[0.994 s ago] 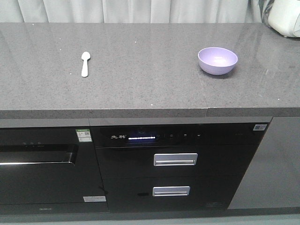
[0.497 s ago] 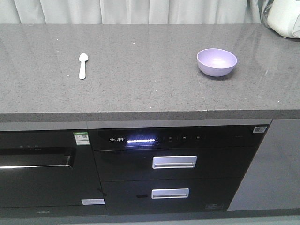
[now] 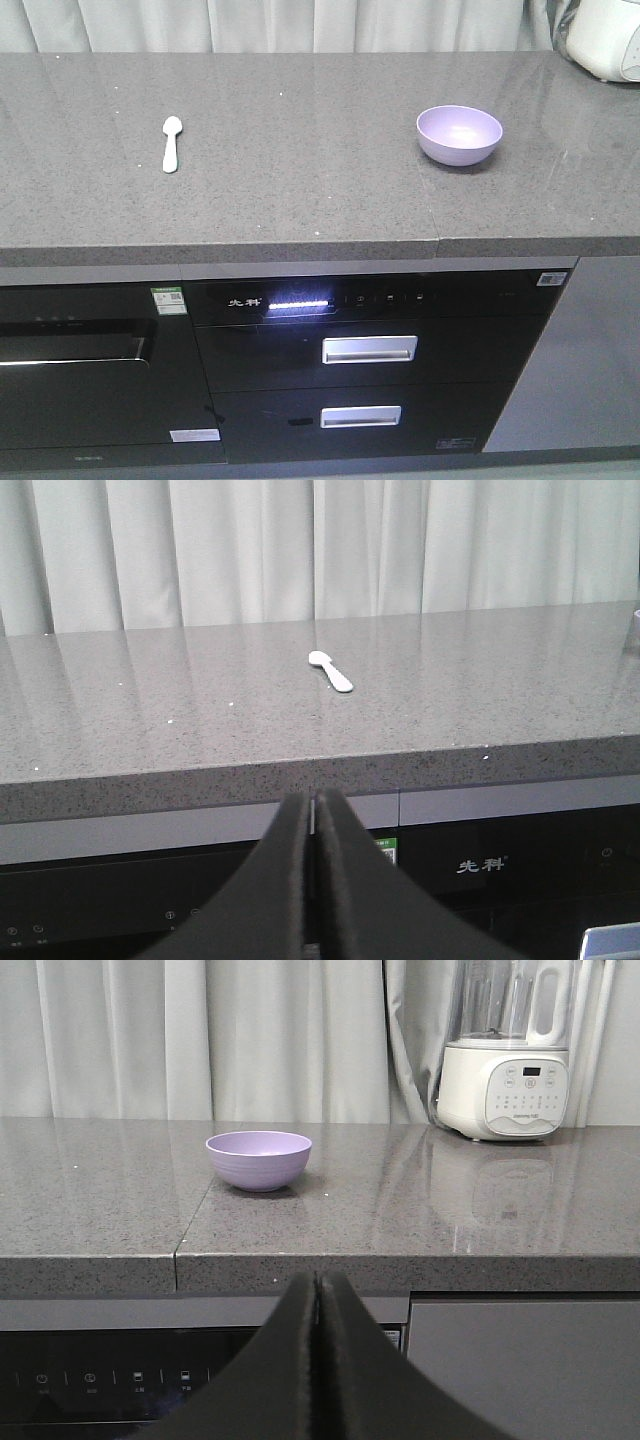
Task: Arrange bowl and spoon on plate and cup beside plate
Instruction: 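Advance the base up to the counter front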
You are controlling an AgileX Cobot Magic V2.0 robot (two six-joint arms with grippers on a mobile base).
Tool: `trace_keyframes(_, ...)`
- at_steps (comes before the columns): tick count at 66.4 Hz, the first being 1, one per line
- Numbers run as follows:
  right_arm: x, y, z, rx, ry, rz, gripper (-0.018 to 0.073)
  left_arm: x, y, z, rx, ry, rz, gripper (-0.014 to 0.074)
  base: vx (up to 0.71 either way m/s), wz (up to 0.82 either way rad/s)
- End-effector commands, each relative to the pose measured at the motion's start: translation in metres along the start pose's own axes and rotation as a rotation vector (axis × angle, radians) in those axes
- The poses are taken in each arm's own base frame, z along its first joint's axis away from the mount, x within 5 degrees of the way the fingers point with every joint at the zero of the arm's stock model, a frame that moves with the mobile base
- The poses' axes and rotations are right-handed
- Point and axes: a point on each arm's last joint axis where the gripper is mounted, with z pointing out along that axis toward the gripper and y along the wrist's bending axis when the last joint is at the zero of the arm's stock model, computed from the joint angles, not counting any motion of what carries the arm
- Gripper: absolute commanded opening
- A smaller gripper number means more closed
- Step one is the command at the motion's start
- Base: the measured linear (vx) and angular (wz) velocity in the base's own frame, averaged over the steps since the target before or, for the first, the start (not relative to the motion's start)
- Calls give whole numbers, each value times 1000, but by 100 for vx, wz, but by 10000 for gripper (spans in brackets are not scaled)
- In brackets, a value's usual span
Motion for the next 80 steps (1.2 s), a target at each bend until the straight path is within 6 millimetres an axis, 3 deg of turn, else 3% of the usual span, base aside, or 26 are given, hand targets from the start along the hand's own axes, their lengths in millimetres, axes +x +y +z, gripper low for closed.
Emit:
trace_keyframes(1, -2, 2, -1, -12, -64, -11, -2, 5, 0, 2, 6, -28, -18, -6, 2, -2)
trace_keyframes(80, -2, 2, -1, -12, -65, -11, -2, 5, 0, 2, 6, -28, -18, -6, 5, -3)
